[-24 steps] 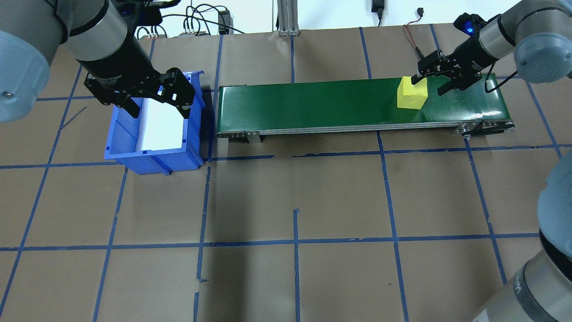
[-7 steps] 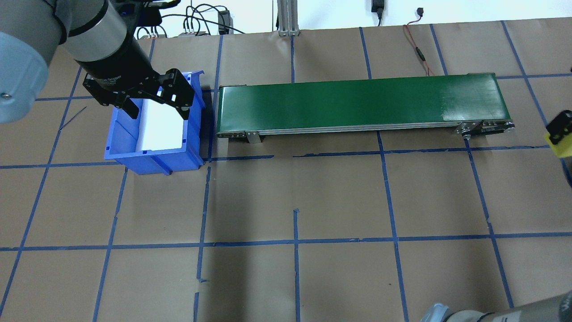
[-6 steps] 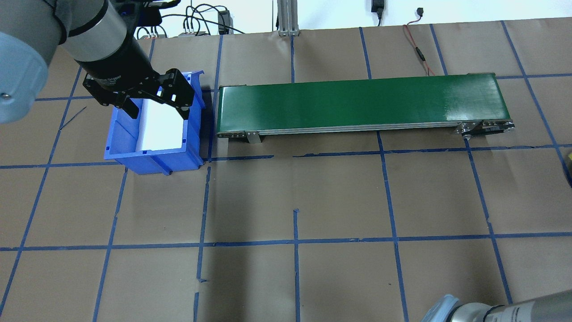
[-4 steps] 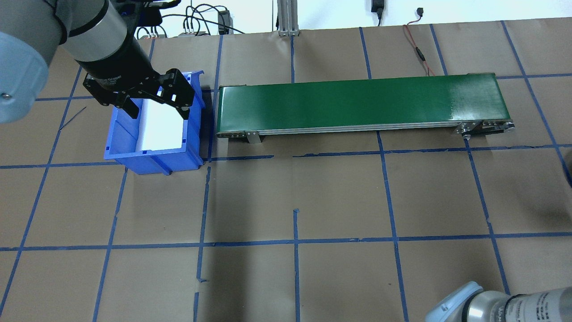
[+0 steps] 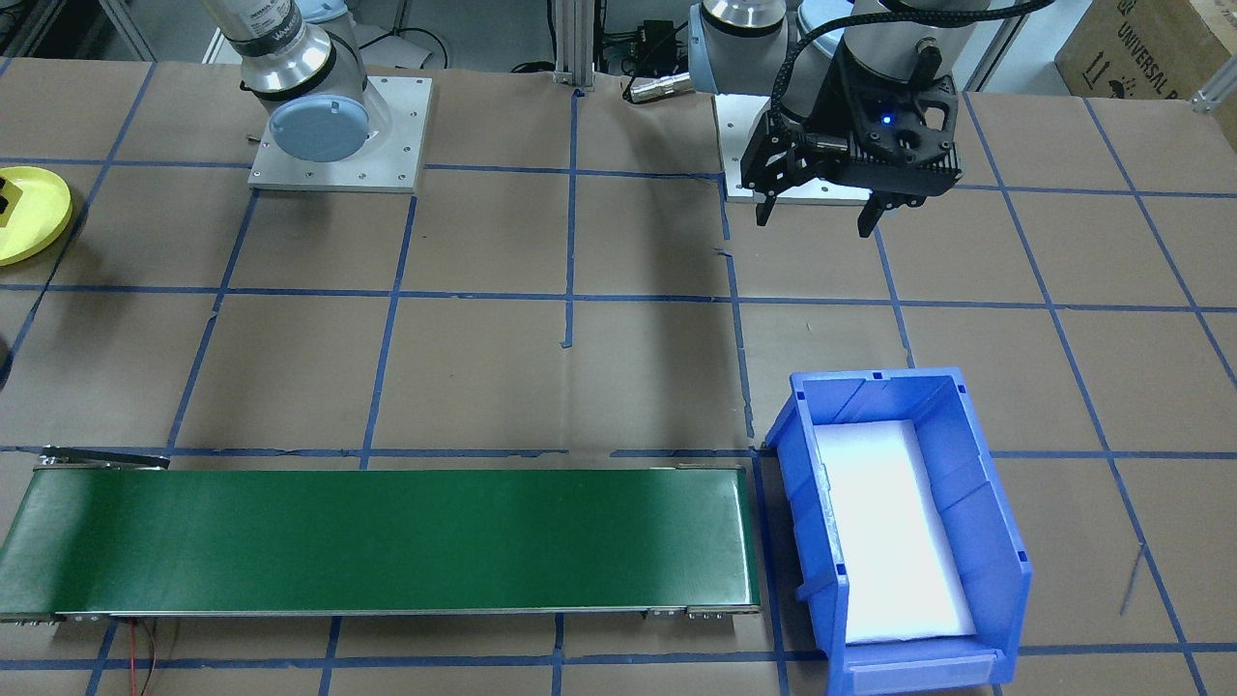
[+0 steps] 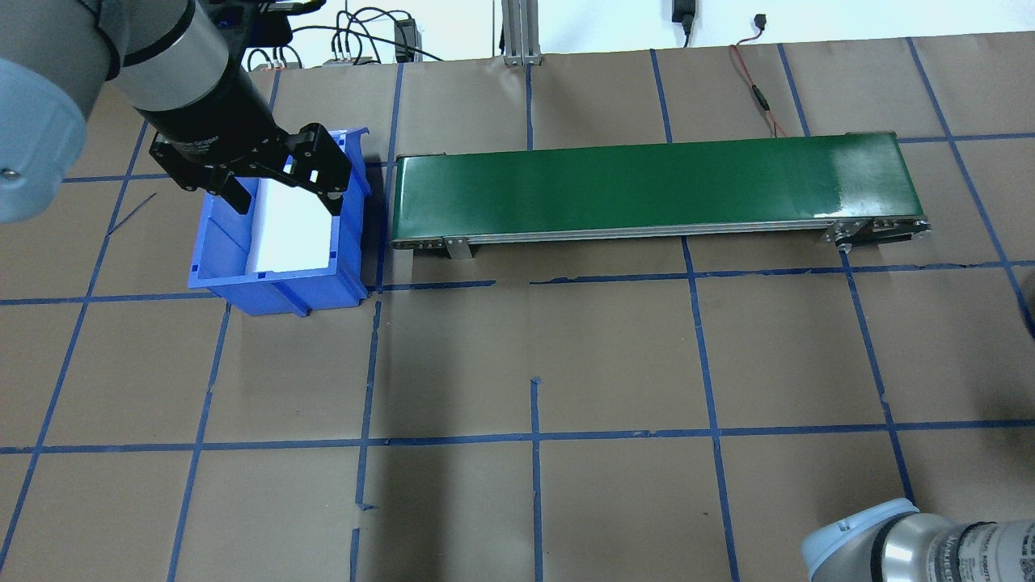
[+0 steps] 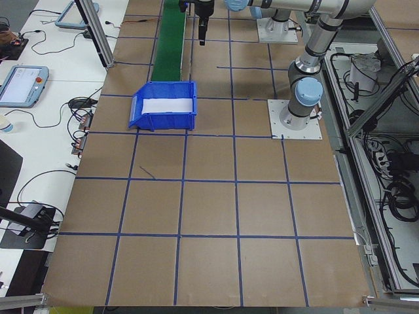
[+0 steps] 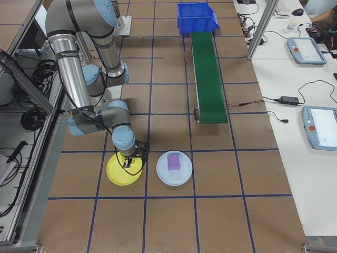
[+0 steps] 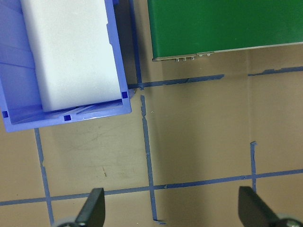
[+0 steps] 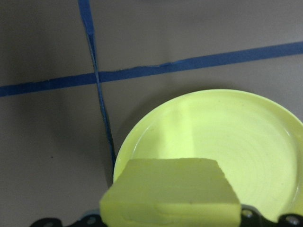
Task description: Move block left to right into plate
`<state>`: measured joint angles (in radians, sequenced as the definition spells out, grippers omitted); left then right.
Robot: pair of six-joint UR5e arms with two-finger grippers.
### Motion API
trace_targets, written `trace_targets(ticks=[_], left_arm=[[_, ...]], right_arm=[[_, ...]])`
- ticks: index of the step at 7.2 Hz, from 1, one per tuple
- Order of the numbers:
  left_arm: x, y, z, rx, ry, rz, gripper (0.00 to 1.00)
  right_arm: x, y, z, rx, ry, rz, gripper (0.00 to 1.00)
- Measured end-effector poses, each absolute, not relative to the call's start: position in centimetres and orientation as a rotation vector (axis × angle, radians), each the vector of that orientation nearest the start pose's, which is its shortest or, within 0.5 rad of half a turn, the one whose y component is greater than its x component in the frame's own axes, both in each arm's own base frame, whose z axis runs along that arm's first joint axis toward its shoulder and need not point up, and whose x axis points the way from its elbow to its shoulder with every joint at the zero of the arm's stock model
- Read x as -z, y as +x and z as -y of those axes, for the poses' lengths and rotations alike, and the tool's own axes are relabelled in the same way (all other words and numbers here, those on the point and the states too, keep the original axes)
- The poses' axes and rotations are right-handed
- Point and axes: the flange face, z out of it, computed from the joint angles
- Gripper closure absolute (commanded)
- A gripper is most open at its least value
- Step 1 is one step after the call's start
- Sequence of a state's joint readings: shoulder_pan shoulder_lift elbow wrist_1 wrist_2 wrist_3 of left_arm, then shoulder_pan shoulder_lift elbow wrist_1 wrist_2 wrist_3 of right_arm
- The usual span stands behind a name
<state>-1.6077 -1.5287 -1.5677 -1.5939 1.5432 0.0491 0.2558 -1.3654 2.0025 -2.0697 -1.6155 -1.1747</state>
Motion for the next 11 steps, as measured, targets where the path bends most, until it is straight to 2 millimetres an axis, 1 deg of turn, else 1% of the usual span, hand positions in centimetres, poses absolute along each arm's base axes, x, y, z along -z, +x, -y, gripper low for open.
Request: trace_targets(ticks=[1,2,3,4,5,6,7,8,9,10,11], left_arm=[[-50.7,-15.3,47.1,0.035,0.137,-3.166,0.0],[-50.7,-15.4,47.1,0.034,0.136,-3.166,0.0],[-50.7,-15.4,47.0,0.033,0.136,-3.166,0.0],[-50.7,-15.4,47.0,0.032,0.137,-3.167,0.0],[-50.6,-15.4,47.0,0.032,0.138,-3.167,0.0],[-50.6,-15.4,47.0,0.032,0.139,-3.167,0.0],[-50.6,-15.4,47.0,0.032,0.139,-3.167,0.0],[-50.6,-15.4,47.0,0.032,0.139,-3.166,0.0],[-50.6,-15.4,47.0,0.032,0.139,-3.166,0.0],[-50.6,-15.4,47.0,0.032,0.139,-3.166,0.0],[-50.6,-15.4,47.0,0.032,0.139,-3.166,0.0]], right_arm=[[-23.1,-44.3,24.0,-0.131,0.229,-3.017,0.56],[-22.9,-44.7,23.7,-0.127,0.242,-3.023,0.36],[-22.3,-45.1,23.6,-0.125,0.246,-3.023,0.12],[-21.5,-45.4,23.6,-0.122,0.245,-3.017,0.04],[-21.2,-45.5,23.7,-0.118,0.246,-3.014,0.0],[-21.1,-45.6,23.7,-0.116,0.247,-3.013,0.0],[-21.3,-45.6,23.7,-0.117,0.249,-3.011,0.0],[-22.0,-45.3,23.9,-0.119,0.254,-3.008,0.0],[-23.8,-44.1,25.4,-0.125,0.234,-3.012,0.0],[-26.6,-41.3,28.6,-0.137,0.159,-3.022,0.0],[-29.8,-36.9,32.8,-0.157,0.045,-3.025,0.0]])
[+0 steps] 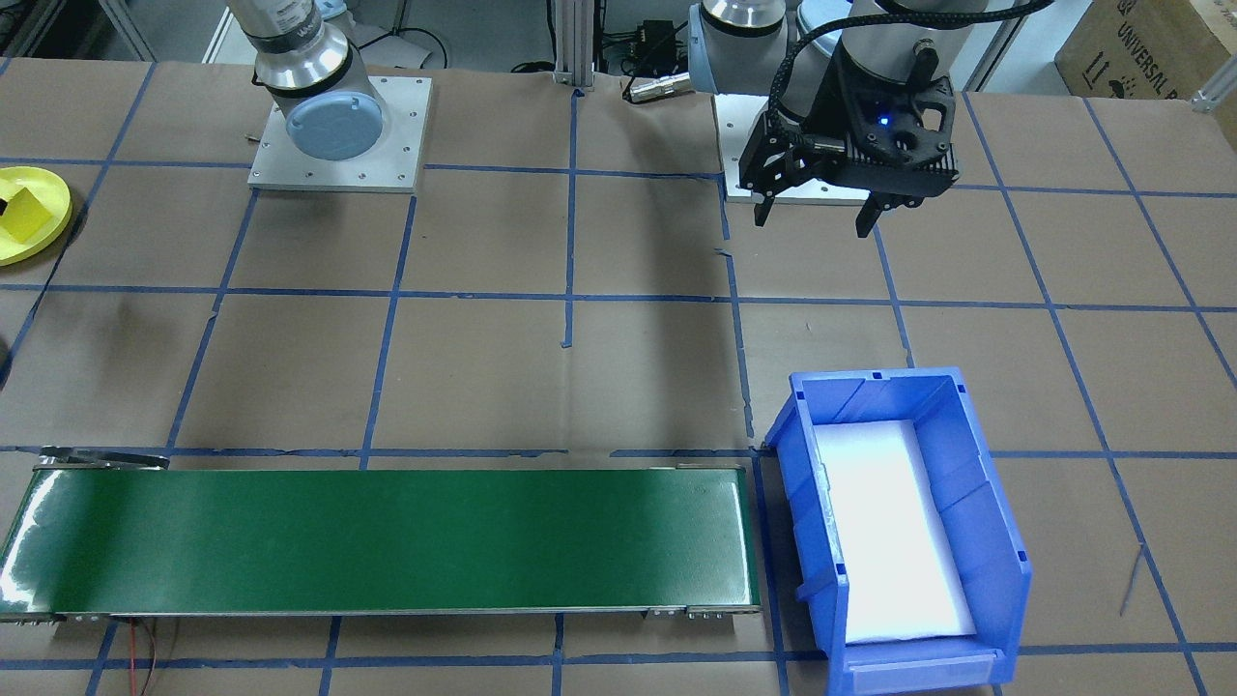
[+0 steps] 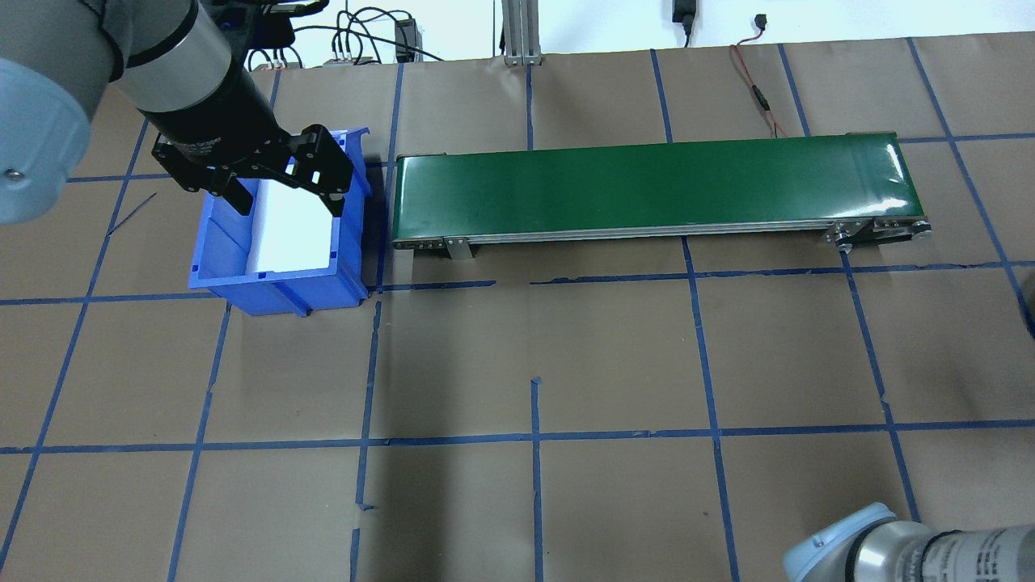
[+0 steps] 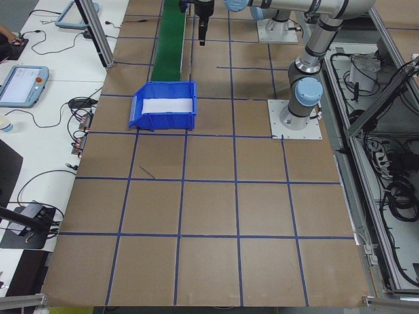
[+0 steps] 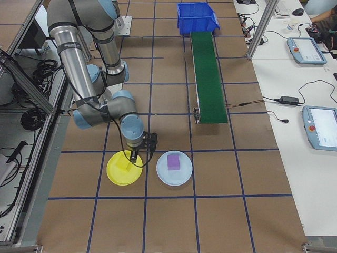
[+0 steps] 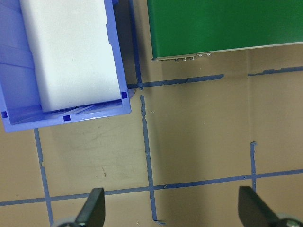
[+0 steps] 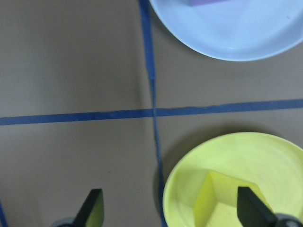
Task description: Move block left to right into plate
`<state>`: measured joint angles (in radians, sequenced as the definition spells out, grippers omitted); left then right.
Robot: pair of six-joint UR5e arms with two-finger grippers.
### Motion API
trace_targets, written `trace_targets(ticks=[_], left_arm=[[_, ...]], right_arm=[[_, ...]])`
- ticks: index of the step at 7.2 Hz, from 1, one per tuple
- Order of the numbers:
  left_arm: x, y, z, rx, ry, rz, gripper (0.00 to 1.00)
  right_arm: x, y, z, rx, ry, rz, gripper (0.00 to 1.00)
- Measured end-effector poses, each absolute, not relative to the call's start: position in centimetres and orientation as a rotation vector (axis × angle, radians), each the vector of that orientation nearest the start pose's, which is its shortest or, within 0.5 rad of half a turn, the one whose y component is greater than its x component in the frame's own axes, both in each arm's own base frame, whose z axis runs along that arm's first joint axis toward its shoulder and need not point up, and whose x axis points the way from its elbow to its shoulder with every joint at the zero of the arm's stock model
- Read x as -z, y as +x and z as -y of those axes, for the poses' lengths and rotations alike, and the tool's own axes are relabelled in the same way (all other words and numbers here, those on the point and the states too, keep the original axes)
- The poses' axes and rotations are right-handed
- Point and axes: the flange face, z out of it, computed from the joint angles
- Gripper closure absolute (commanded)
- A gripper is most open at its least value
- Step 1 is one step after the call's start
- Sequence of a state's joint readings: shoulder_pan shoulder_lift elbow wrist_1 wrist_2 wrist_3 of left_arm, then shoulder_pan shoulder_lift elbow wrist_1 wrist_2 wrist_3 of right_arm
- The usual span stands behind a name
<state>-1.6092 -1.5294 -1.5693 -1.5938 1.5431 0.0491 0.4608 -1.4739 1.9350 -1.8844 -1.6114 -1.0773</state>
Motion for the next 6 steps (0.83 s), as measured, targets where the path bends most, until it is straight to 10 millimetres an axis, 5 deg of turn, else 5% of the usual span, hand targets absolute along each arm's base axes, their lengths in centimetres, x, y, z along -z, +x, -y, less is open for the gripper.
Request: trace_targets(ticks=[3,6], left_arm=[[-50.6,-15.4,47.0,0.032,0.139,-3.166,0.0],[-50.6,-15.4,47.0,0.032,0.139,-3.166,0.0]], right_arm=[[-36.4,-21.6,44.4,-0.16,-0.085,-3.059,0.0],[-40.5,-0.6,50.2,-0.139,0.015,-3.119,0.0]])
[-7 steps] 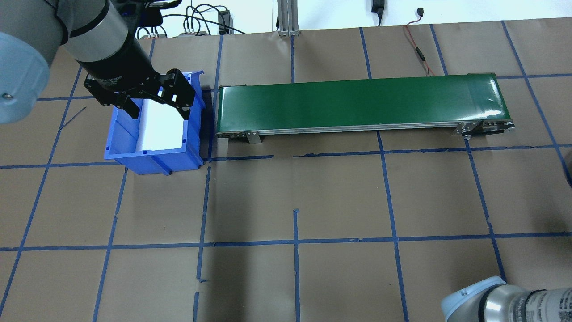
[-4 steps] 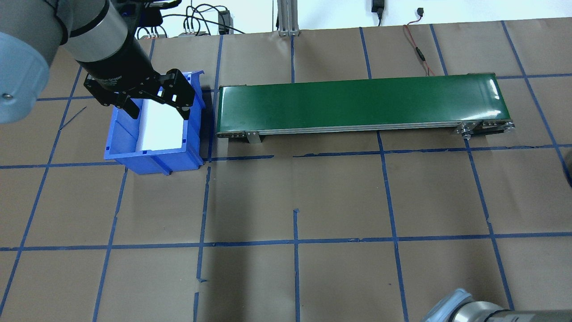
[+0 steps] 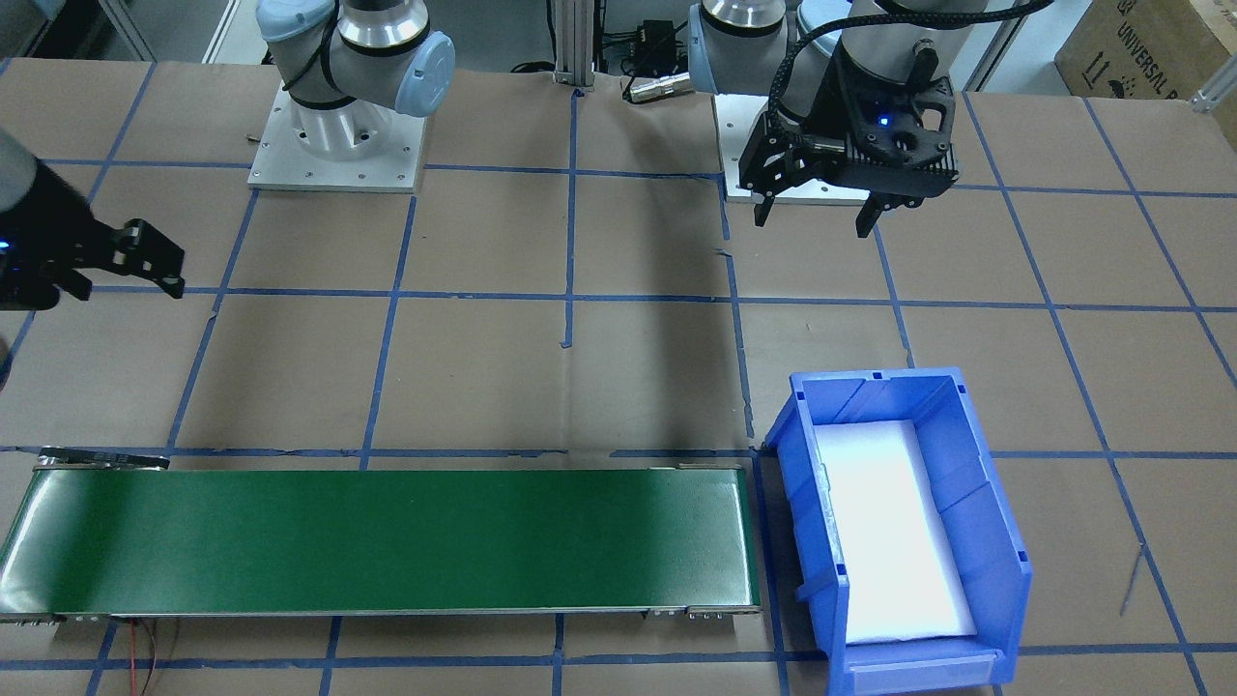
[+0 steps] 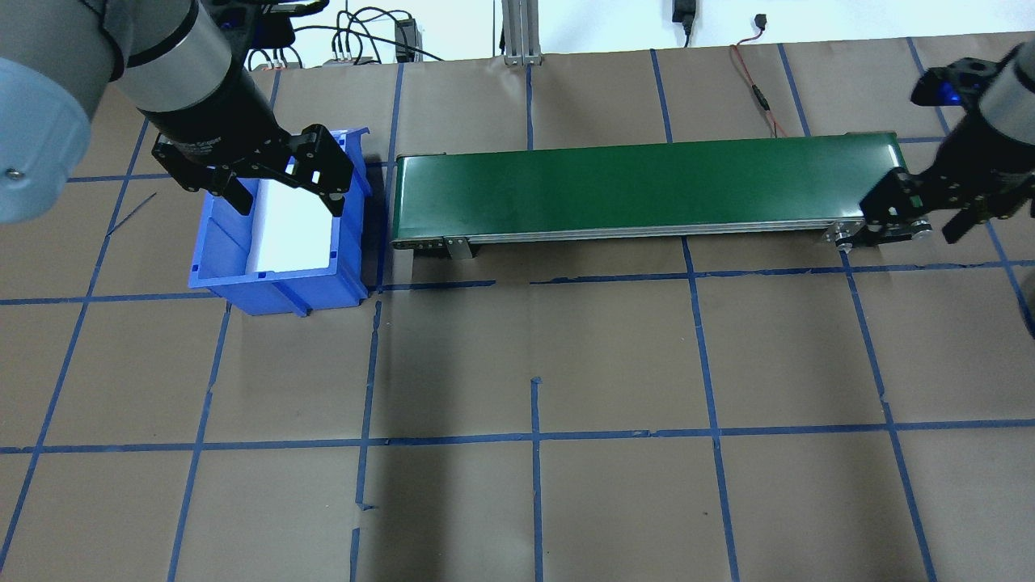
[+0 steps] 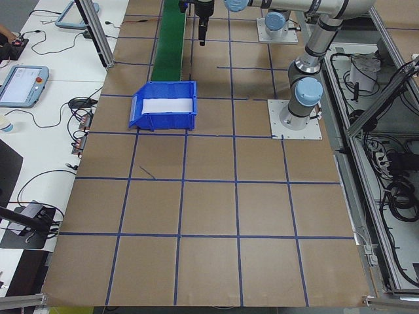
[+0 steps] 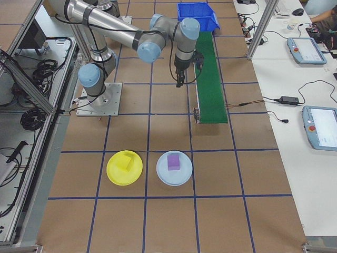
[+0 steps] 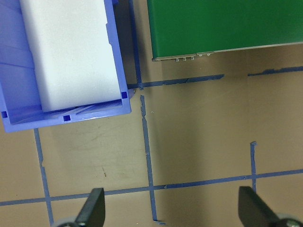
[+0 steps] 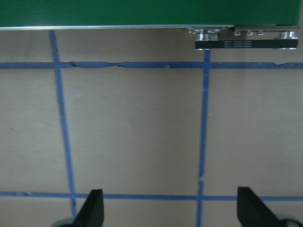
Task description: Move block left to right into plate
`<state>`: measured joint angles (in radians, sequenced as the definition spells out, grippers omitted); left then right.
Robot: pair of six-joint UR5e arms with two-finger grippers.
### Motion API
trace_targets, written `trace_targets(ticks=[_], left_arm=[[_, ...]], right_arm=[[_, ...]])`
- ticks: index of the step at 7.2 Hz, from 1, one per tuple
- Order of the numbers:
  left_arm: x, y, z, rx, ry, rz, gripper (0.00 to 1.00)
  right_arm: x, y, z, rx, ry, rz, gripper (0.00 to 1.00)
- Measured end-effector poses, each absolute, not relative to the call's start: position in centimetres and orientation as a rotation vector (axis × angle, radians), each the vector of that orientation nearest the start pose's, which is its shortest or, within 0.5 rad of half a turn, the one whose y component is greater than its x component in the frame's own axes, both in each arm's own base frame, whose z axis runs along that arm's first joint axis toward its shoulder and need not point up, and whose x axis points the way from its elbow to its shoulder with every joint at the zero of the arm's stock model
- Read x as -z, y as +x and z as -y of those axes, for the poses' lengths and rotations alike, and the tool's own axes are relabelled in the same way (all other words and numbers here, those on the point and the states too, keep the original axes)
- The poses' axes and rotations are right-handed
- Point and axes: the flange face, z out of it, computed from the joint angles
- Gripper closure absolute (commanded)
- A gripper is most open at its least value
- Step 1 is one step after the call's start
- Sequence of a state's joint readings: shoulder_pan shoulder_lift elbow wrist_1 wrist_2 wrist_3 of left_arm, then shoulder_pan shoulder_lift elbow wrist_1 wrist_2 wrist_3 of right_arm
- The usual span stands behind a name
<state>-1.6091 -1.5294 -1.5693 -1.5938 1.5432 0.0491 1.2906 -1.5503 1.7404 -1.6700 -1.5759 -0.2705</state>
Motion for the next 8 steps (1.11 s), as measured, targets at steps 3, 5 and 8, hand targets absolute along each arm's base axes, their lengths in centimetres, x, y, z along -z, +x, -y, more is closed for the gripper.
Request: trace_targets(ticks=[3,5,8], left_arm=[[-50.6,-15.4,47.0,0.032,0.139,-3.166,0.0],[-50.6,-15.4,47.0,0.032,0.14,-3.166,0.0],[-50.6,-15.4,47.1,0.032,0.139,-3.166,0.0]], right_arm=[[-46.8,14.8,49.7,-0.02,0.088,-3.068,0.0],[-50.6,15.6,48.4,-0.091,0.07,-3.116,0.0],[-51.0,15.6,46.8,-0.176,0.044,-3.16,0.08]])
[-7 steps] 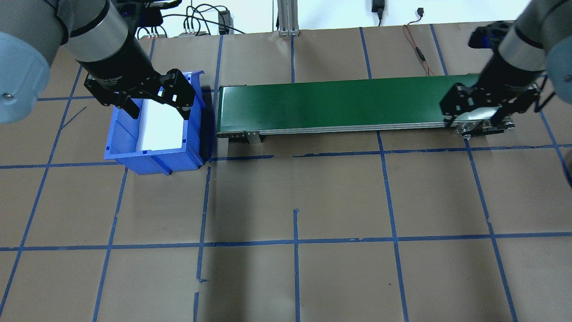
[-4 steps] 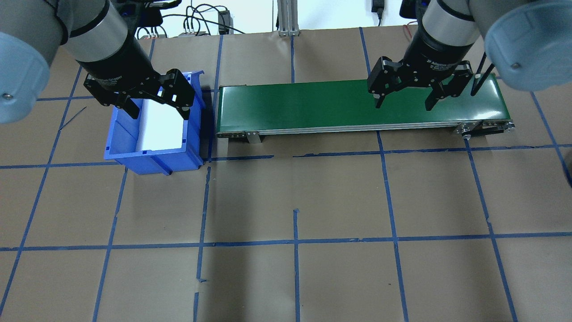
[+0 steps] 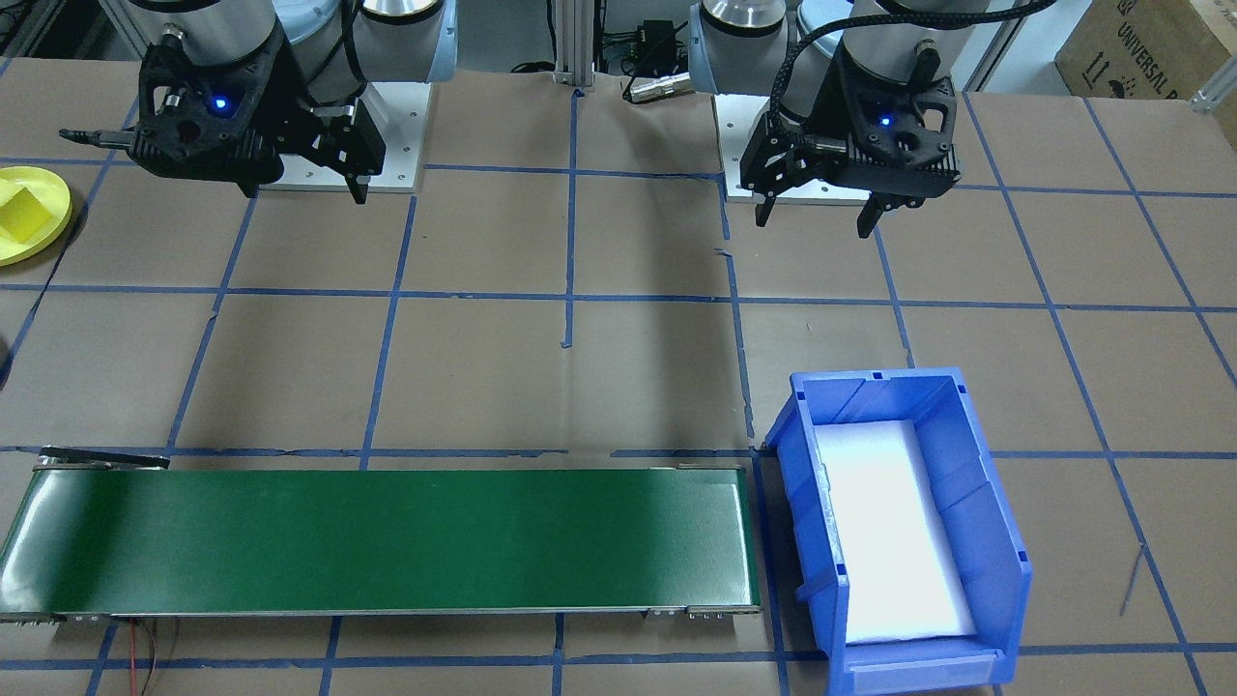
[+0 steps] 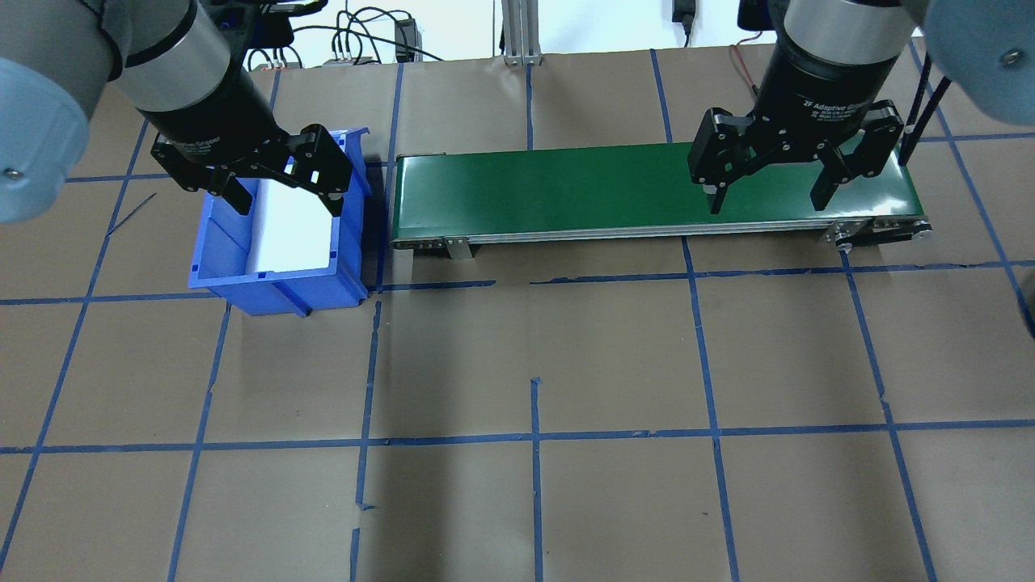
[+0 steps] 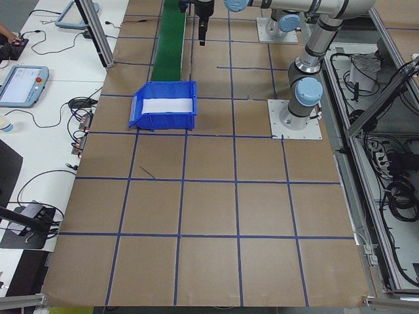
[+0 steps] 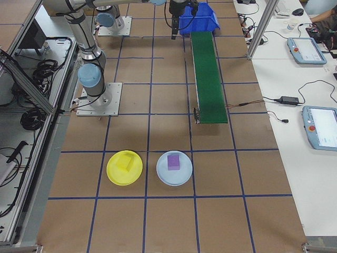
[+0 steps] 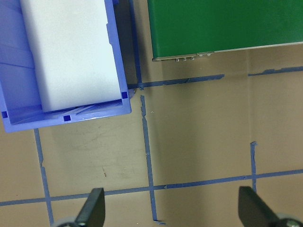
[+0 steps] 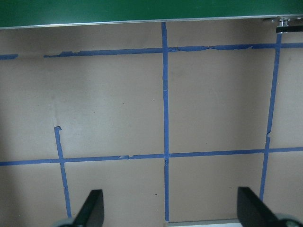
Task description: Move block left to right into plate
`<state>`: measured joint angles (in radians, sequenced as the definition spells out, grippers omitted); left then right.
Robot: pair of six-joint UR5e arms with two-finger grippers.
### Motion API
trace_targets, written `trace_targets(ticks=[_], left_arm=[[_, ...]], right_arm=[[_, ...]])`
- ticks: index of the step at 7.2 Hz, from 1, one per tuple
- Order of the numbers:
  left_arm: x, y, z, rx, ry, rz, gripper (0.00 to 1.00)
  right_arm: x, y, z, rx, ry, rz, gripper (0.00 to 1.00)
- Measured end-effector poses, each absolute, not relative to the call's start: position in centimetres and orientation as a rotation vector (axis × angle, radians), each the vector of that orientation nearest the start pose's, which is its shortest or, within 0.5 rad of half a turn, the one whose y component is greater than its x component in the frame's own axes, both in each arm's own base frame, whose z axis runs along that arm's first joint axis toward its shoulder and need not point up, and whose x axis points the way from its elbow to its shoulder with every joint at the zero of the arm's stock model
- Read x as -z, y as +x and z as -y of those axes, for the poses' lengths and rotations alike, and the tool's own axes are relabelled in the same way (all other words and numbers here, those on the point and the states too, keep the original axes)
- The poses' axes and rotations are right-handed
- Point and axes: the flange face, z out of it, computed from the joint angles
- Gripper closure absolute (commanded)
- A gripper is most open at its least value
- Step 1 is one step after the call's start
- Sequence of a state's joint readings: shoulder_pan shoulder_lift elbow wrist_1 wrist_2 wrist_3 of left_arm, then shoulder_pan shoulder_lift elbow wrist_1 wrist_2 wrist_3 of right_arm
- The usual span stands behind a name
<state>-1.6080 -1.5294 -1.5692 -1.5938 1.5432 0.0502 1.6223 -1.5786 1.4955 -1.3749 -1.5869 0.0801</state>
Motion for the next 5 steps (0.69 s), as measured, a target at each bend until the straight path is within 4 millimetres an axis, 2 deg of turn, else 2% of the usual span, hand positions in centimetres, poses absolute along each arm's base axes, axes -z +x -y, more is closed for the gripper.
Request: trace_targets(ticks=[1,5], left_arm=[[-50.64,-15.37,47.05,0.032,0.14,-3.166,0.0],[-50.64,-15.38,47.05,0.032,0.14,-3.166,0.0]], right_arm=[[-50.76,15.59,46.75,-0.182,0.041,-3.16,0.0],[-50.86,15.45,46.84,-0.164,0.042,-3.157,0.0]])
